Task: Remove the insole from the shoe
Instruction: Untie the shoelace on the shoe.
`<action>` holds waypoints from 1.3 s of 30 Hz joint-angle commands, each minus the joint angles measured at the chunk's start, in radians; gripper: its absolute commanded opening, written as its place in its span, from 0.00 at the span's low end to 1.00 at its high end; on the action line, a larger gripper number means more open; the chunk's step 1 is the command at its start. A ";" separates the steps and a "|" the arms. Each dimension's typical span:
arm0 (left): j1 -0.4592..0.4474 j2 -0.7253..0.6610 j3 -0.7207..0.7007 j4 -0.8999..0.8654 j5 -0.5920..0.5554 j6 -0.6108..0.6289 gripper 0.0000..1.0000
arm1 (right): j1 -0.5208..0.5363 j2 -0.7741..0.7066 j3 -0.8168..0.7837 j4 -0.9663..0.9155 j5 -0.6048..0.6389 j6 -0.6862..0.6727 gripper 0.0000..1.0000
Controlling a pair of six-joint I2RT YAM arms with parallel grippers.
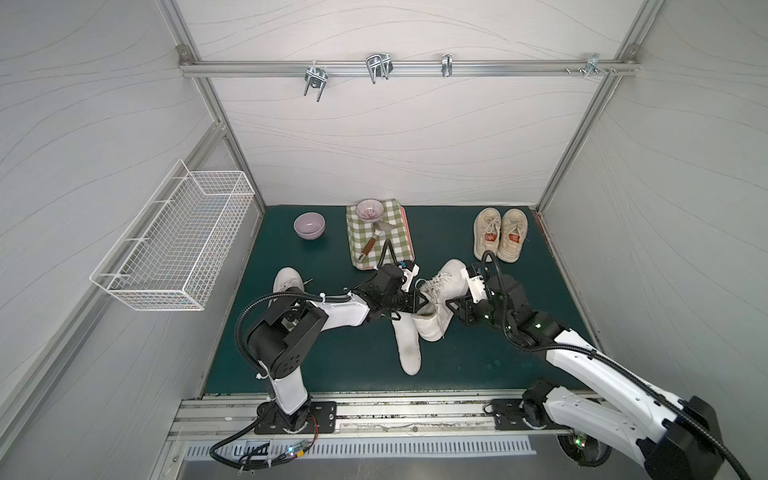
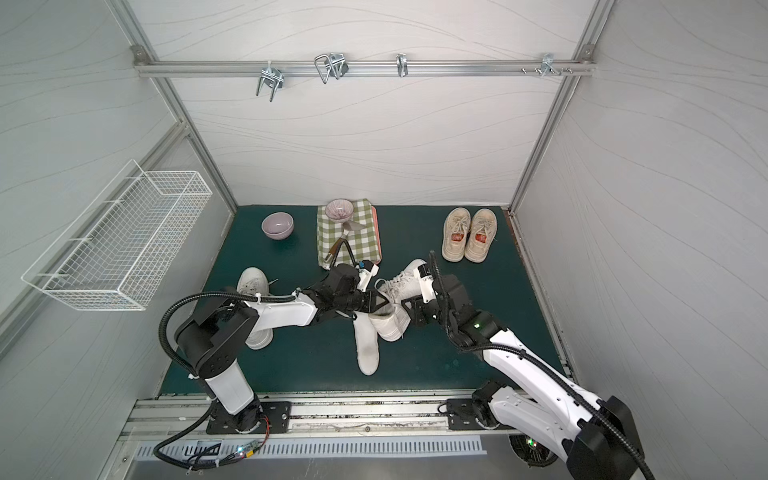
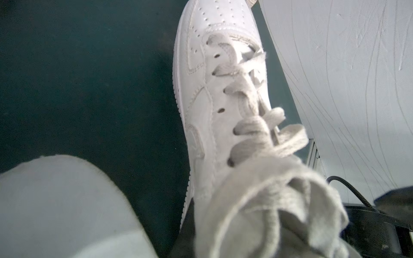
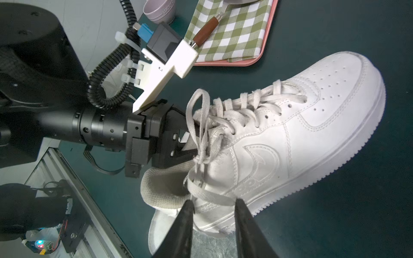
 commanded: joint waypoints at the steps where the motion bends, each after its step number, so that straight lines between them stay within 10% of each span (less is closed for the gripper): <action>1: 0.001 -0.054 0.034 0.136 0.046 0.034 0.00 | -0.004 0.003 0.032 -0.033 -0.042 -0.022 0.38; 16: -0.027 -0.047 0.061 0.102 0.040 0.052 0.00 | 0.046 0.141 0.058 0.006 -0.069 -0.016 0.42; 30: -0.038 -0.046 0.070 0.066 0.021 0.055 0.00 | 0.053 0.127 0.067 -0.041 0.015 -0.015 0.02; 39: -0.019 -0.043 0.088 -0.026 -0.098 0.008 0.00 | 0.043 -0.015 0.077 -0.148 0.232 0.022 0.00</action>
